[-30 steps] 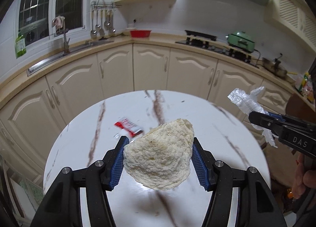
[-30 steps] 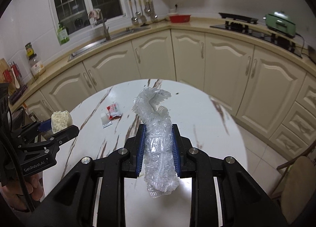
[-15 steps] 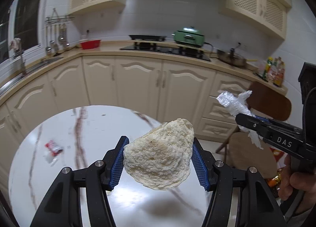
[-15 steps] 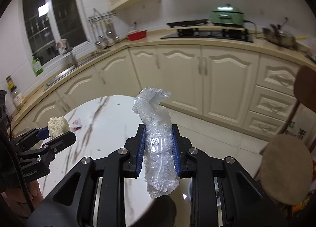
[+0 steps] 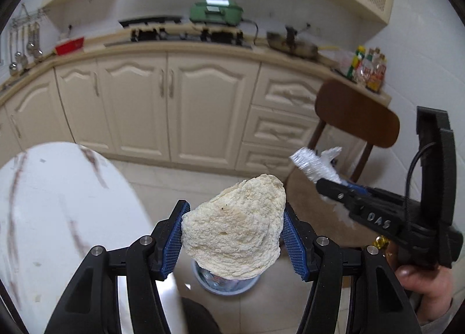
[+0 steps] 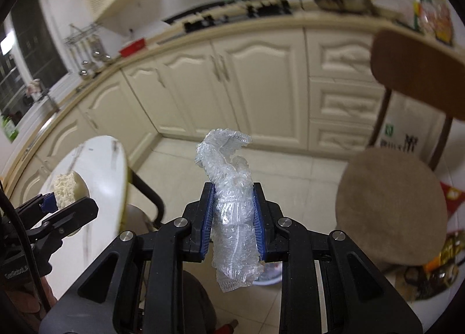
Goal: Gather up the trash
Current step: 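Carry the plastic wrap and flatbread to the blue bin and open both tools, then bring both open tools back over the table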
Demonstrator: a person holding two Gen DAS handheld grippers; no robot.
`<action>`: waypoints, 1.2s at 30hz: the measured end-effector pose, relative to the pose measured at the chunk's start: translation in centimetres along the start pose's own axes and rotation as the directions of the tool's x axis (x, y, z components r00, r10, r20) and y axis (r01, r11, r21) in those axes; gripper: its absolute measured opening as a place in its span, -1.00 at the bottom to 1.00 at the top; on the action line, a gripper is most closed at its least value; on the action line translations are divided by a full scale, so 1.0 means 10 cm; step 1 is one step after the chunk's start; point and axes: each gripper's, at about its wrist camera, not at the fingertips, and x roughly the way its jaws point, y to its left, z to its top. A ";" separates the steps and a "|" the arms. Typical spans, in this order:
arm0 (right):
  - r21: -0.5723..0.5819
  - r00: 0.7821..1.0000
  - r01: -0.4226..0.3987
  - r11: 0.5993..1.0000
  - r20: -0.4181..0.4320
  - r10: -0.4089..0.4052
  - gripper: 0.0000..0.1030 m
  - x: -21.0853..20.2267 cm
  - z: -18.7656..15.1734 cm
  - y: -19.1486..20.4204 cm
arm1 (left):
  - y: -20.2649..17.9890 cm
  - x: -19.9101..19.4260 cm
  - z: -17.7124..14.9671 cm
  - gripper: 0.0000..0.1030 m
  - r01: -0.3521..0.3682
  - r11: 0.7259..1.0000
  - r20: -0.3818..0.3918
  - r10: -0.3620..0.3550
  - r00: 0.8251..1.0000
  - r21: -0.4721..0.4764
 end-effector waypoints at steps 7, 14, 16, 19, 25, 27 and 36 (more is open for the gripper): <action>0.090 0.991 0.006 0.996 -0.131 0.006 -0.54 0.63 -0.22 -0.50 | -0.13 0.75 0.14 0.13 -0.004 1.000 -0.143 0.006 0.990 0.013; 0.146 0.964 0.003 0.989 -0.264 0.036 -0.54 1.30 -0.45 -0.82 | -0.27 1.76 0.54 0.14 -0.035 0.999 -0.247 0.035 0.968 0.001; 0.166 0.955 0.005 0.986 -0.293 0.045 -0.54 1.48 -0.51 -0.90 | -0.30 2.00 0.58 0.15 -0.045 0.999 -0.279 0.042 0.959 -0.003; 0.194 0.941 0.004 0.981 -0.331 0.062 -0.54 1.72 -0.60 -1.01 | -0.36 2.43 0.66 0.15 -0.067 0.998 -0.326 0.060 0.944 -0.010; 0.243 0.921 -0.008 0.970 -0.376 0.102 -0.47 2.03 -0.74 -1.16 | -0.46 2.95 0.79 0.99 -0.119 0.993 -0.363 0.107 0.926 -0.012; 0.269 0.917 -0.020 0.963 -0.378 0.124 -0.39 2.07 -0.77 -1.20 | -0.48 2.97 0.80 0.98 -0.126 0.992 -0.362 0.117 0.925 -0.003; 0.321 0.934 0.021 0.947 -0.345 0.096 0.94 2.04 -0.81 -1.35 | -0.60 2.90 0.75 0.98 -0.149 0.988 -0.338 0.151 0.929 0.032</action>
